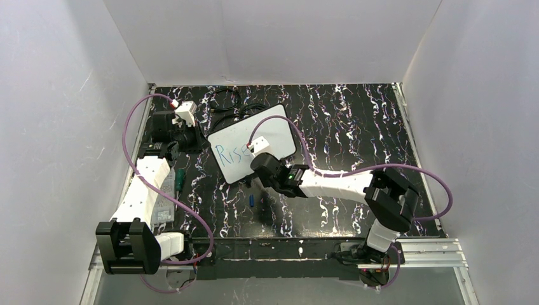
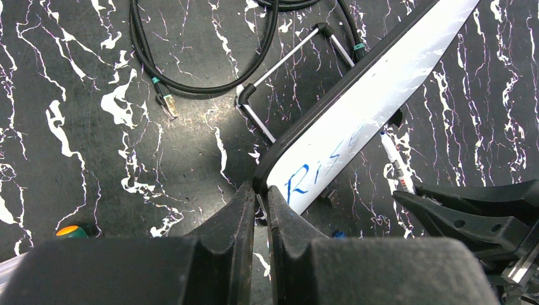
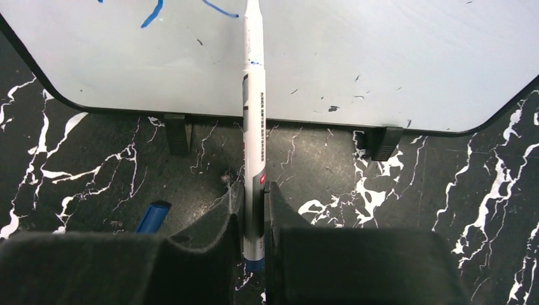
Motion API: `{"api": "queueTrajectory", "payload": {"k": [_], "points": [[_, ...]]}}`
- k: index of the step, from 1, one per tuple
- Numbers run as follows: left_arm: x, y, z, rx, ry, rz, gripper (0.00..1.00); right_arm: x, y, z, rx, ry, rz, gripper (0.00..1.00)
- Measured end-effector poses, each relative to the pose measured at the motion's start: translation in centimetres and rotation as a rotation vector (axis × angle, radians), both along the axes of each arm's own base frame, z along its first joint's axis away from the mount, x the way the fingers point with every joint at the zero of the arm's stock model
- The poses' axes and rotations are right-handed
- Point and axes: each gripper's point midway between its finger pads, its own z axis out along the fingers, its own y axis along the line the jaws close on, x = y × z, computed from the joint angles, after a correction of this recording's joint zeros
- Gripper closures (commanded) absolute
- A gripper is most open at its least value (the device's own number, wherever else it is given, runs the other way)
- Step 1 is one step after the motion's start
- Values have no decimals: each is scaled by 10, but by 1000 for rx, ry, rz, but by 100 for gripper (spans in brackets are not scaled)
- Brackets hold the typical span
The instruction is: Write a sentence on the whiteboard
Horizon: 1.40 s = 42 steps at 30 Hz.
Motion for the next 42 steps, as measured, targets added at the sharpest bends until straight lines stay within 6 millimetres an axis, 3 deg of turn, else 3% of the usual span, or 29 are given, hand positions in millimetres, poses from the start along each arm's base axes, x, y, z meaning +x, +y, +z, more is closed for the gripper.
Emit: {"api": "queueTrajectory", "payload": {"k": [10, 42], "points": [[0, 0, 0, 0, 0, 0, 100, 1, -2, 1, -12, -5, -1, 99], [0, 0, 0, 0, 0, 0, 100, -3, -6, -23, -80, 63, -4, 99]]}}
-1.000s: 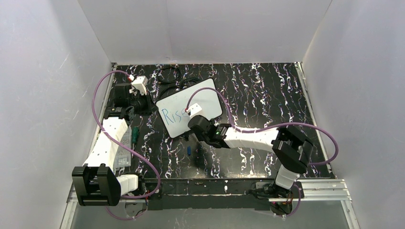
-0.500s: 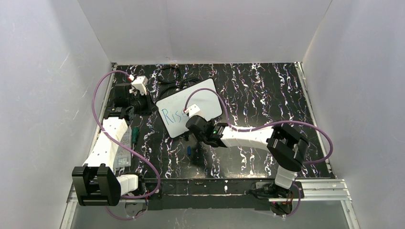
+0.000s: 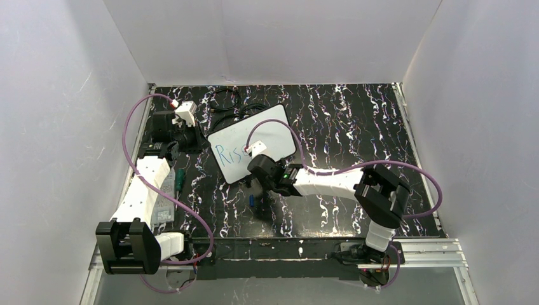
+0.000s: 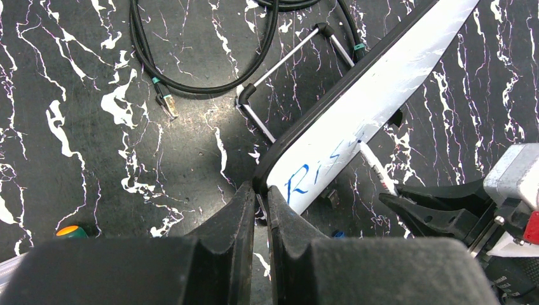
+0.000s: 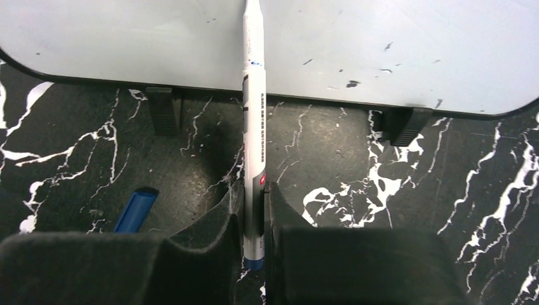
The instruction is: Write a sentence on the whiteboard
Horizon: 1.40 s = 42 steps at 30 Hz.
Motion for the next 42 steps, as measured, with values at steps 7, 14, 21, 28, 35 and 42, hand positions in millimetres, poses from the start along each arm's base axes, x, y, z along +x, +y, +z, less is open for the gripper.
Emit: {"api": "queueTrajectory", "payload": {"k": [7, 14, 21, 28, 35, 42], "points": [[0, 0, 0, 0, 0, 0, 100, -10, 6, 3, 36, 22, 73, 99], [0, 0, 0, 1, 0, 0, 100, -11, -3, 60, 142, -56, 71, 99], [0, 0, 0, 2, -1, -2, 100, -7, -10, 73, 154, -78, 61, 99], [0, 0, 0, 4, -1, -3, 100, 10, -19, 72, 139, -76, 89, 99], [0, 0, 0, 7, -4, -6, 100, 27, -28, 71, 145, -68, 93, 99], [0, 0, 0, 8, -4, -7, 100, 26, -23, 53, 120, -35, 116, 99]]}}
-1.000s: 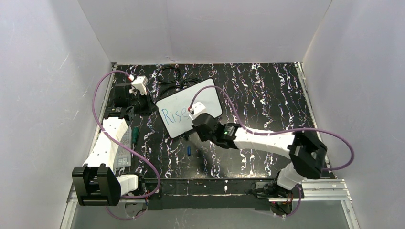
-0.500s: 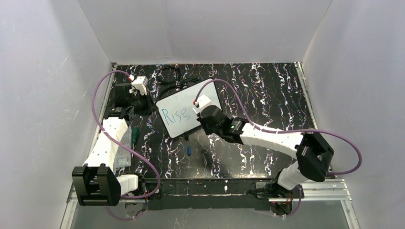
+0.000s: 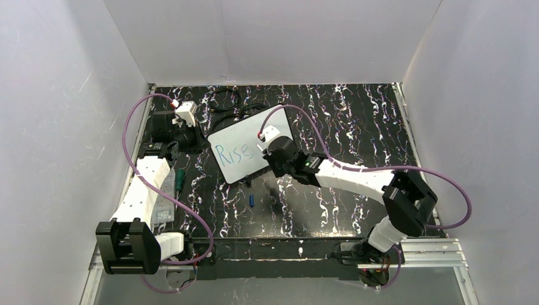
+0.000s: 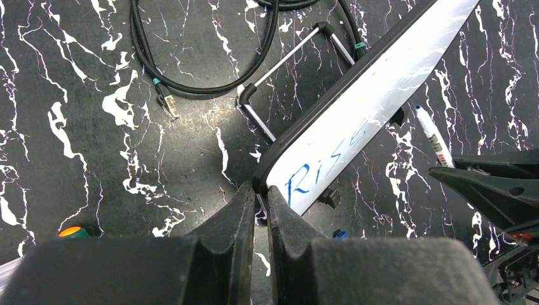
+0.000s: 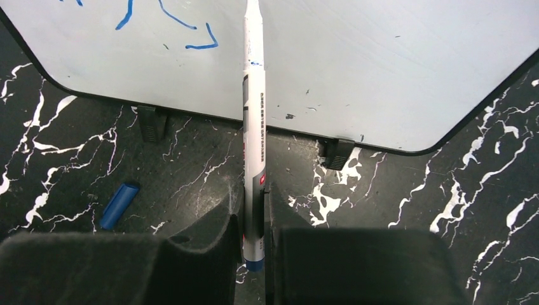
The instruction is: Write a sentence on the whiteboard
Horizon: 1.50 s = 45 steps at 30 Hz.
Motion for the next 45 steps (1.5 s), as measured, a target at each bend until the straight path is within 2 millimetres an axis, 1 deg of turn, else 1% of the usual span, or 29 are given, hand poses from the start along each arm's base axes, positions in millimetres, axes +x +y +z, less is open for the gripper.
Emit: {"api": "queueTrajectory", "payload": {"k": [10, 17, 21, 26, 39, 45], "points": [[0, 0, 0, 0, 0, 0, 100, 4, 5, -19, -38, 31, -5, 99], [0, 0, 0, 0, 0, 0, 100, 9, 6, -16, -47, 33, -35, 99], [0, 0, 0, 0, -1, 0, 100, 11, 9, -21, -56, 40, -36, 99], [0, 0, 0, 0, 0, 0, 100, 8, 8, -27, -72, 58, -29, 99], [0, 0, 0, 0, 0, 0, 100, 2, 10, -29, -58, 88, -20, 99], [0, 0, 0, 0, 0, 0, 100, 0, 4, -33, -80, 106, -37, 99]]}}
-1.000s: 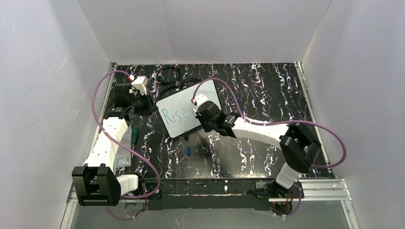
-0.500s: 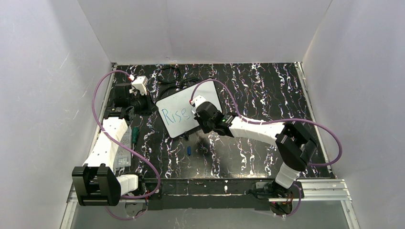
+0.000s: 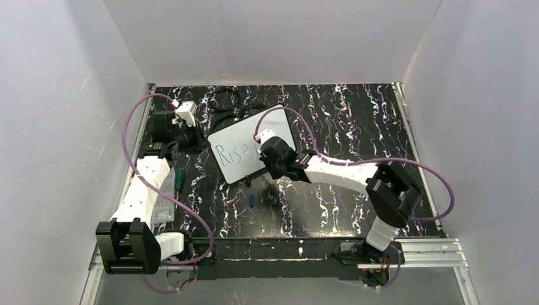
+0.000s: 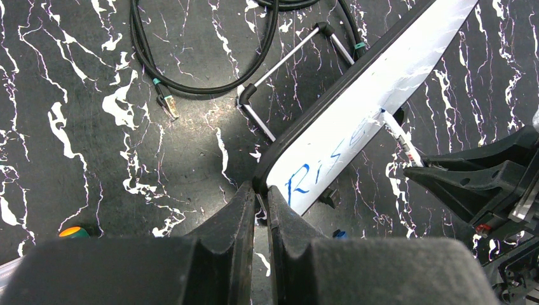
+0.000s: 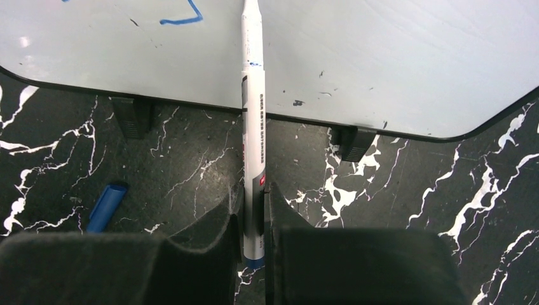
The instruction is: Write a sentence on the whiteboard
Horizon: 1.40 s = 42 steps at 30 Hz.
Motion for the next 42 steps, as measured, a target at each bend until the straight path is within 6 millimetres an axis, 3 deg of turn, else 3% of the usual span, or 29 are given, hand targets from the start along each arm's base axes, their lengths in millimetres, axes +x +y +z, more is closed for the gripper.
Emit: {"api": "queueTrajectory", "payload": {"k": [10, 27, 34, 42], "points": [[0, 0, 0, 0, -1, 0, 100, -2, -5, -5, -17, 17, -22, 99], [-1, 0, 1, -1, -1, -1, 100, -14, 3, -9, -16, 35, -6, 99], [-1, 0, 1, -1, -1, -1, 100, -8, -7, 16, 9, -39, -52, 99], [-1, 0, 1, -1, -1, -1, 100, 14, 0, 36, 18, -100, -70, 99]]}}
